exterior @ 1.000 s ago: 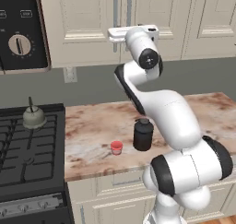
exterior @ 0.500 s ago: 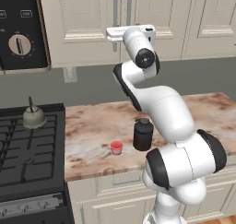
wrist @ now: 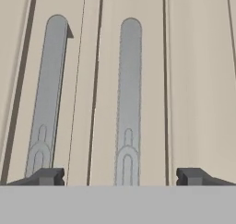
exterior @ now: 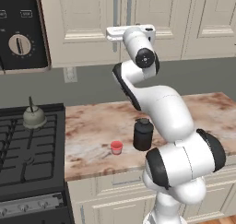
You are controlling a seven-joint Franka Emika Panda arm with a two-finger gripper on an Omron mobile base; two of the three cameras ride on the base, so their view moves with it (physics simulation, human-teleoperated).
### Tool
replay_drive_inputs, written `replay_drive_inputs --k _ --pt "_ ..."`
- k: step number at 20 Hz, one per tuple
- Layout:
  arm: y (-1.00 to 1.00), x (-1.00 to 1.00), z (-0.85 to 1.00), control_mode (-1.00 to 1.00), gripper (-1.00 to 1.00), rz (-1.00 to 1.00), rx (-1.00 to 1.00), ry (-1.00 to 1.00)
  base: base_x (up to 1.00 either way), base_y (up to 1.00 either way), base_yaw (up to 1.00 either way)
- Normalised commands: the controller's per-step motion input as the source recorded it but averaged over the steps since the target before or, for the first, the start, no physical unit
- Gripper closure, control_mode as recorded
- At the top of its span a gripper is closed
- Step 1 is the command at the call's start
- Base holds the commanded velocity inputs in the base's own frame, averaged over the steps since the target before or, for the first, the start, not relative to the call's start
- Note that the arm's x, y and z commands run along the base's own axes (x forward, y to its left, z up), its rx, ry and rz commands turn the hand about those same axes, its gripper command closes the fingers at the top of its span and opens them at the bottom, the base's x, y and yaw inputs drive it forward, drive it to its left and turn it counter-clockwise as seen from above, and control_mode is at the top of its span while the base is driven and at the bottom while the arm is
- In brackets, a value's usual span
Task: Pick the pan from the cabinet and place it on the stove. Then turn on the stove burner for the pan.
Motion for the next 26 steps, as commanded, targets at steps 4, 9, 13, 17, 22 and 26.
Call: replay_drive_inputs --k 4,9,13,17,22,26 --pt "0.00 0.08 -0.09 -1.00 -1.00 -0.01 0.01 -0.02 0.00 0.00 0.00" --pt "0.00 -0.02 -0.14 -1.00 -1.00 -0.08 0.00 -0.07 0.00 0.00 0.00" --pt "0.03 0.00 -0.05 -1.00 -1.00 -0.10 0.00 -0.05 0.00 0.00 0.00" --pt "0.23 0.20 -0.09 -1.00 -1.00 -0.05 0.00 0.00 0.00 0.00 0.00" --pt "0.22 0.27 -0.11 -1.00 -1.00 0.00 0.00 0.00 0.00 0.00 0.00" --pt "0.02 0.25 -0.05 -1.00 -1.00 0.00 0.01 0.00 0.00 0.00 0.00"
